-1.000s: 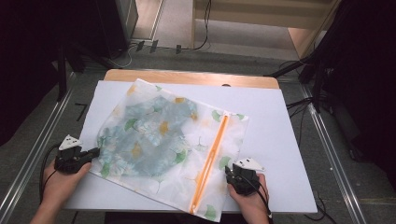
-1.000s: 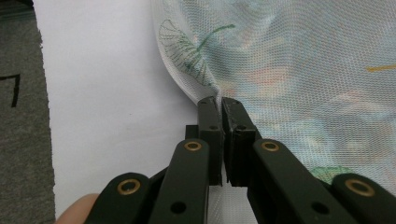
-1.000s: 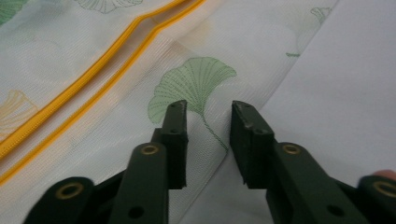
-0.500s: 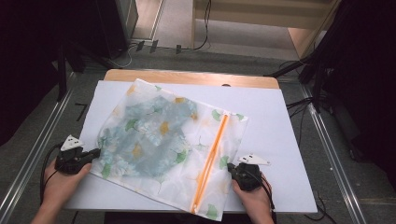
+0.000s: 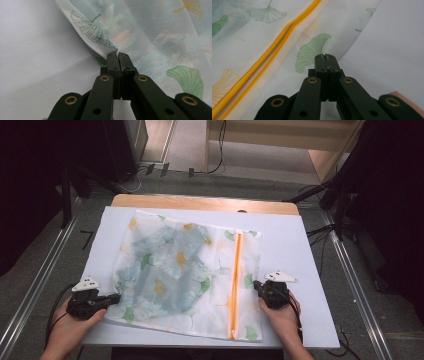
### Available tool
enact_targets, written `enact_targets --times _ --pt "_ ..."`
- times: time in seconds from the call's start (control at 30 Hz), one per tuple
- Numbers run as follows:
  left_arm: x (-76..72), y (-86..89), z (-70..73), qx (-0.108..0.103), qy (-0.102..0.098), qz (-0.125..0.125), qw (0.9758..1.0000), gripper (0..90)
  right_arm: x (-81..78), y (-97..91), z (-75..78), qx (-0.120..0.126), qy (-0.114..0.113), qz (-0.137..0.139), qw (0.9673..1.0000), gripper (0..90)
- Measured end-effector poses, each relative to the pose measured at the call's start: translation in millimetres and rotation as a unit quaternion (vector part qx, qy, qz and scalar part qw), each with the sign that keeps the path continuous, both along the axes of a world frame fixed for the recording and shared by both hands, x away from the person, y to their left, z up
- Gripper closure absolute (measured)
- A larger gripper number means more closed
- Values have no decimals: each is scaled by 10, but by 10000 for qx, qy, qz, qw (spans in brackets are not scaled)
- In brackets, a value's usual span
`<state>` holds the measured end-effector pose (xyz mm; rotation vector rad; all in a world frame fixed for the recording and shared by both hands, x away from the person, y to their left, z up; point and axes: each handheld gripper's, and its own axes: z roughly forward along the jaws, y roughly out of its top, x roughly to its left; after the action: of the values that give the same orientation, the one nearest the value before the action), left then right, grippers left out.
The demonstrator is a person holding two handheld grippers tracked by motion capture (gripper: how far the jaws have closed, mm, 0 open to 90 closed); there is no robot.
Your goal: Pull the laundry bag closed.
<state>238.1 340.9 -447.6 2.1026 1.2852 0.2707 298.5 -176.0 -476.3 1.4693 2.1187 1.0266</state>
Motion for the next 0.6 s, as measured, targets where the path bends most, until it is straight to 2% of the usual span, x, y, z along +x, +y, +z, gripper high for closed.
enact_targets --times 0.13,0.23,0.43,0.6 --pt "-55 -92 4 79 18 -171 9998 900 100 -81 -2 -47 -96 -121 9999 900" --pt "-82 -119 -3 36 70 -249 9997 900 118 -142 -10 -31 -123 -198 9997 900" --pt "-144 -143 -7 44 95 -276 9996 900 113 -164 -20 -85 -175 -210 9996 900" --pt "-145 -118 -5 77 111 -155 9998 900 89 -158 -29 -140 -158 -227 9995 900"
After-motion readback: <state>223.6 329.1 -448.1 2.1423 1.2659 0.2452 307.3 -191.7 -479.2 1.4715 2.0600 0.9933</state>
